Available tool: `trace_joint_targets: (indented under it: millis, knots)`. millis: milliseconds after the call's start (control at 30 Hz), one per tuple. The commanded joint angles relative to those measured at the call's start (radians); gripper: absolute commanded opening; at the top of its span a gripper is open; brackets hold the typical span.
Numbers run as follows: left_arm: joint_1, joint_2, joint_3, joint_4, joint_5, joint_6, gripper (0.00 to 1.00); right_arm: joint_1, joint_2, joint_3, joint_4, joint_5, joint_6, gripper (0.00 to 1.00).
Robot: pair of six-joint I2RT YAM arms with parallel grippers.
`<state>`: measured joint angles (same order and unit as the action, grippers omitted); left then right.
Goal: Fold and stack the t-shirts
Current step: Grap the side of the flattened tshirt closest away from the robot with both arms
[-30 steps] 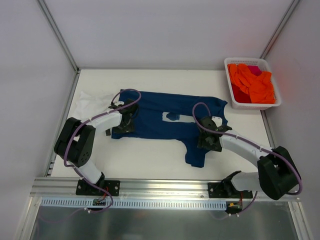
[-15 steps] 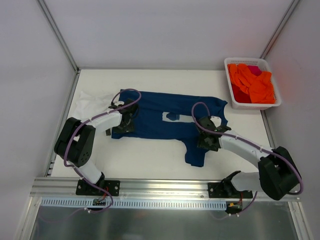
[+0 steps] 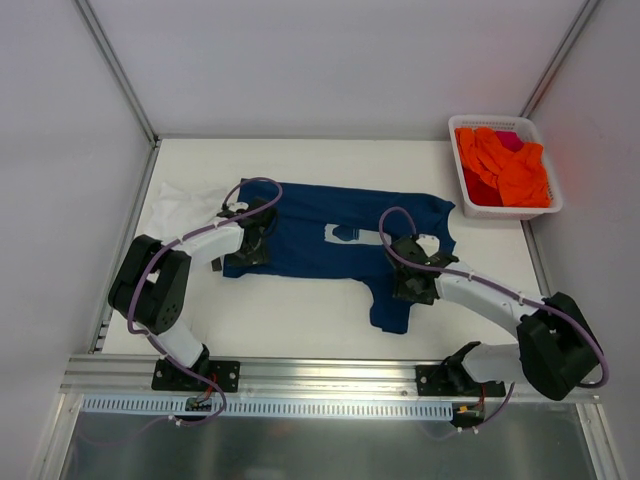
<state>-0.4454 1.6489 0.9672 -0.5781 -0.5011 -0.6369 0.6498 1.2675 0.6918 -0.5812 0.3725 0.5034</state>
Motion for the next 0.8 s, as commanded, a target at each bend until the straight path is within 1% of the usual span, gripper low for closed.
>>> trace_joint_targets:
  millis: [0,167,300,533,667,700,733,767]
  knots:
    - [-0.001,-0.004,-0.033,-0.002,0.019,0.016,0.96,0.014,0.043,0.020,-0.051,0.054,0.047,0.50]
    - [-0.001,-0.011,-0.033,-0.002,0.032,0.023,0.96,0.016,0.075,0.005,-0.013,0.031,0.055,0.50]
    - [-0.001,-0.020,-0.039,0.000,0.036,0.023,0.96,0.020,0.090,0.003,-0.002,0.000,0.060,0.48]
    - [-0.001,-0.018,-0.039,-0.002,0.039,0.023,0.96,0.080,0.009,-0.043,-0.032,-0.021,0.112,0.46]
    - [-0.001,-0.011,-0.036,-0.002,0.045,0.019,0.94,0.128,-0.039,-0.055,-0.062,0.003,0.145,0.43]
    - [-0.001,-0.009,-0.036,-0.002,0.047,0.019,0.92,0.126,-0.037,-0.067,-0.060,0.005,0.147,0.36]
    - [-0.001,-0.005,-0.035,-0.002,0.050,0.019,0.91,0.128,-0.031,-0.071,-0.062,0.014,0.153,0.32]
    - [-0.001,0.000,-0.033,-0.002,0.052,0.020,0.89,0.128,-0.013,-0.072,-0.062,0.016,0.155,0.24]
